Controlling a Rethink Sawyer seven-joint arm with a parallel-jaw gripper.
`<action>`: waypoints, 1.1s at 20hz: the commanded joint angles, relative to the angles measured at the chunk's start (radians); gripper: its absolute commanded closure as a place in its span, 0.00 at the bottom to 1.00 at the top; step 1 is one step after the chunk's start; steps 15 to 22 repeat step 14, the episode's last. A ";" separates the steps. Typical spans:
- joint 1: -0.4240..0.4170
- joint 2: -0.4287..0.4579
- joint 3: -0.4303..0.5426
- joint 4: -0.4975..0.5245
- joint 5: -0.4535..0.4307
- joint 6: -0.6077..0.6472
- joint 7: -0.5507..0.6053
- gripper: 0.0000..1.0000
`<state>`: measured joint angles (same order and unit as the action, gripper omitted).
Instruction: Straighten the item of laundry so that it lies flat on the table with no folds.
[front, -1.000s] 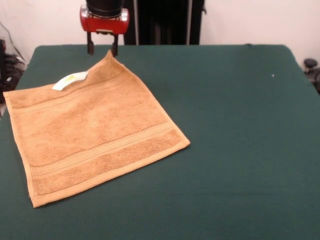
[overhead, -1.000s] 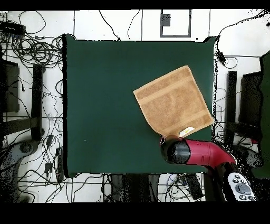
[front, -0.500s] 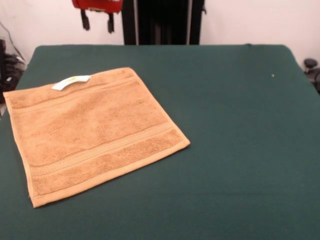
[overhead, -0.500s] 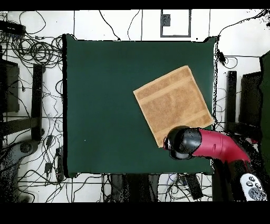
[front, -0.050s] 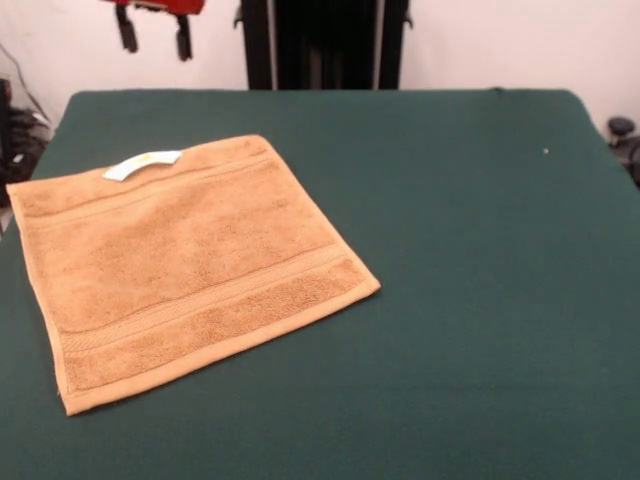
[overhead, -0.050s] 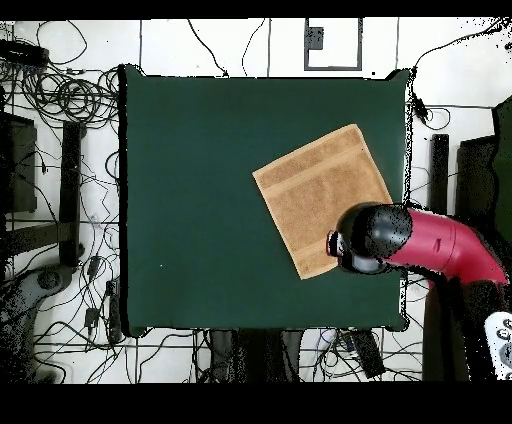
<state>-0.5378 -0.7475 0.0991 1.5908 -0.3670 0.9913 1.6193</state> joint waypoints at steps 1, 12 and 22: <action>0.013 0.126 0.165 -0.150 0.062 -0.090 -0.019 0.00; 0.019 0.163 0.174 -0.190 0.046 -0.151 -0.028 0.00; 0.029 0.162 0.158 -0.200 0.030 -0.125 -0.035 0.00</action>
